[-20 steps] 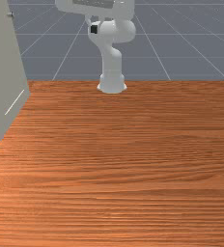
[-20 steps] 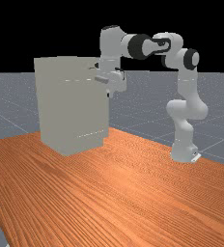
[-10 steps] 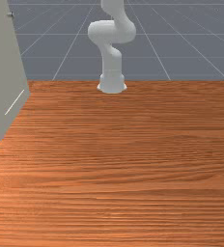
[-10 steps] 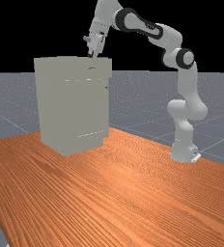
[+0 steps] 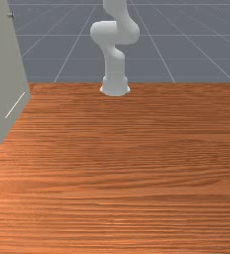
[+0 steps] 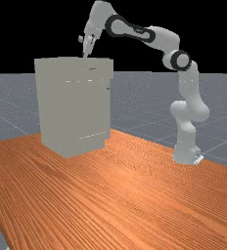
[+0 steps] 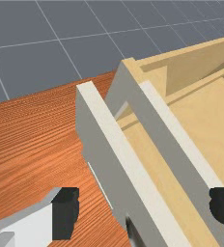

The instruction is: Open the drawer

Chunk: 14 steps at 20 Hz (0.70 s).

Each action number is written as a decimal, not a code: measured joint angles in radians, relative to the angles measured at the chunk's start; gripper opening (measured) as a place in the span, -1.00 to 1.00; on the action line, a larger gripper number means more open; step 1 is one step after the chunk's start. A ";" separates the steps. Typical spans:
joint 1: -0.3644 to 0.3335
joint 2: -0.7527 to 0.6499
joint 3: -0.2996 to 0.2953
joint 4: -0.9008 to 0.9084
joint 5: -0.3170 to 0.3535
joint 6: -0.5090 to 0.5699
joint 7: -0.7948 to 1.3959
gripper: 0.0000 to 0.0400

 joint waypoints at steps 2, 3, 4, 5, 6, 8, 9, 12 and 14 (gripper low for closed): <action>0.000 0.015 0.000 -0.002 0.001 0.007 0.000 1.00; 0.003 0.016 -0.001 -0.005 0.002 0.010 0.001 1.00; 0.010 0.008 -0.001 -0.019 0.002 0.014 0.001 1.00; 0.016 0.001 -0.001 -0.047 0.003 0.017 0.003 1.00; 0.015 0.013 0.000 -0.082 0.005 0.015 0.005 1.00; 0.021 0.002 -0.001 -0.102 0.004 0.020 0.008 1.00; 0.027 -0.008 0.002 -0.113 0.005 0.021 0.008 1.00; 0.054 -0.058 0.020 -0.166 0.009 0.026 0.018 1.00; 0.081 -0.116 0.051 -0.227 0.011 0.031 0.045 1.00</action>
